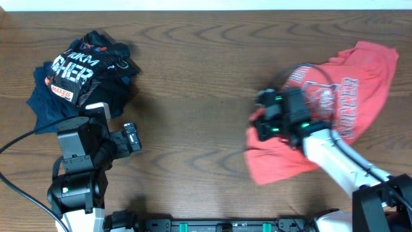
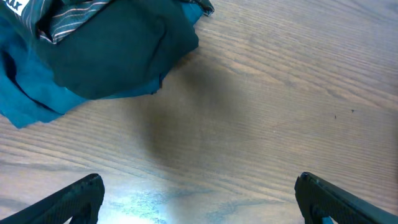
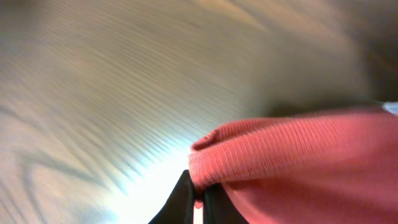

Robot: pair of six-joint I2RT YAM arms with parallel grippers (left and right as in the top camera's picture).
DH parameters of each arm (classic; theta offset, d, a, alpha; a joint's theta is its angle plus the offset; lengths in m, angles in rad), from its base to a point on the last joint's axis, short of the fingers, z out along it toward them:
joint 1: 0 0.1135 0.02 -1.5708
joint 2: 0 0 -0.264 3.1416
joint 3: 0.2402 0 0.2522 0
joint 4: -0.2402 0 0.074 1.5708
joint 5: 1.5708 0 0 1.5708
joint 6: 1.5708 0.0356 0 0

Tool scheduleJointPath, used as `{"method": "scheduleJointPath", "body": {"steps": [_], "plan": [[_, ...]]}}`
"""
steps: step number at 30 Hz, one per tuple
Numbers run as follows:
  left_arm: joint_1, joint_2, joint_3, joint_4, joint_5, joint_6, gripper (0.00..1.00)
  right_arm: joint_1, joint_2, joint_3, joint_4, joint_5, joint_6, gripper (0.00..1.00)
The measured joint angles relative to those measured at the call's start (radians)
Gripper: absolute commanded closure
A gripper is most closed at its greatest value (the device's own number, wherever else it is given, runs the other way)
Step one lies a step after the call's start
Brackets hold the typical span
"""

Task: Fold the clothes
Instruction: 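Grasp the red t-shirt edge with the right gripper and drag it leftward, then grasp the red t-shirt's left sleeve hem with the left gripper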

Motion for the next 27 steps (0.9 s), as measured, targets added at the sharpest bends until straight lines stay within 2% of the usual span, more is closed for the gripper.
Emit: {"method": "scheduleJointPath", "body": {"steps": [1, 2, 4, 5, 6, 7, 8, 13, 20, 27], "plan": [[0.000, 0.000, 0.000, 0.003, 0.000, 0.000, 0.01, 0.043, 0.000, 0.000, 0.046, 0.018, 0.006, 0.78], [0.000, 0.000, 0.000, 0.006, 0.000, 0.000, 0.01, 0.083, 0.000, 0.001, 0.103, 0.033, 0.019, 0.59], [0.000, 0.000, 0.000, 0.012, 0.000, 0.000, 0.01, 0.141, -0.002, 0.002, 0.194, 0.075, 0.027, 0.56], [0.000, 0.000, 0.000, 0.013, 0.000, 0.000, 0.02, 0.157, -0.003, 0.004, 0.223, 0.105, 0.031, 0.45], [0.000, 0.000, 0.000, 0.013, 0.000, 0.000, 0.02, 0.161, -0.004, 0.006, 0.230, 0.121, 0.035, 0.25], [0.000, 0.000, 0.000, 0.013, 0.000, 0.000, 0.02, 0.160, -0.006, 0.010, 0.229, 0.151, 0.045, 0.10], [0.000, 0.000, 0.000, 0.012, 0.000, 0.000, 0.02, 0.154, -0.007, 0.014, 0.220, 0.171, 0.041, 0.01], [0.000, 0.000, 0.000, 0.007, 0.025, -0.027, 0.02, 0.045, -0.039, 0.036, 0.101, 0.239, 0.046, 0.01], [-0.012, 0.050, 0.001, 0.025, 0.184, -0.045, 0.02, -0.202, -0.173, 0.039, -0.140, 0.335, 0.084, 0.01], [-0.185, 0.281, 0.001, 0.137, 0.277, -0.055, 0.02, -0.374, -0.248, 0.042, -0.339, 0.375, 0.091, 0.01]]}}
